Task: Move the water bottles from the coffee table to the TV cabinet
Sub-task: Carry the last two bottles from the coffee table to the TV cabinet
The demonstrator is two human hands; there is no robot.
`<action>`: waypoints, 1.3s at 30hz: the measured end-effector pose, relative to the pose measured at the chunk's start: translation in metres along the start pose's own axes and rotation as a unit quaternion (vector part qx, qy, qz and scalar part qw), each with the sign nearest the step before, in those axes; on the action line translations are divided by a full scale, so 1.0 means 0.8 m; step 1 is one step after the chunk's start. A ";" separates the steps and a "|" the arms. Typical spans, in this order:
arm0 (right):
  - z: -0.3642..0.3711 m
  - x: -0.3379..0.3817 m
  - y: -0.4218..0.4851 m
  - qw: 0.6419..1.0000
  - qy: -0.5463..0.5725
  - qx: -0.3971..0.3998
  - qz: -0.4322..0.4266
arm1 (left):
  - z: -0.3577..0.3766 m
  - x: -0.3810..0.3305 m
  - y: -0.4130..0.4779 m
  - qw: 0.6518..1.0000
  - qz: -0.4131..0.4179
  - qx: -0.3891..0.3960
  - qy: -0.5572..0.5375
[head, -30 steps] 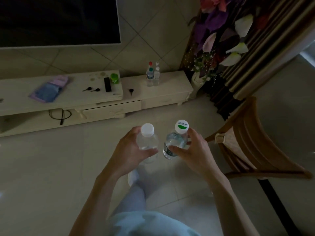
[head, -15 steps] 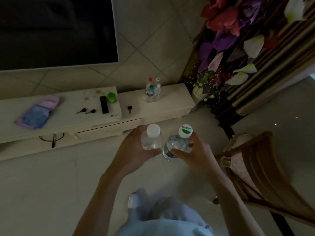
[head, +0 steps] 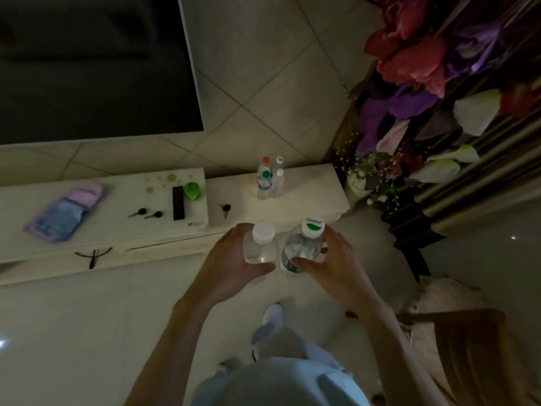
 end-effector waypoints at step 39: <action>0.200 -0.163 0.495 0.987 -0.005 0.155 0.035 | 0.101 0.204 0.484 0.987 -0.157 -0.018 -0.033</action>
Point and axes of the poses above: each hand's wrist, its own y-axis towards the middle knuckle, its own z-axis out of the palm, x = y × z, the point moved 7 cm from there along y, towards the middle knuckle, and after that the axes turned 6 degrees about -y, right-handed, at the moved point
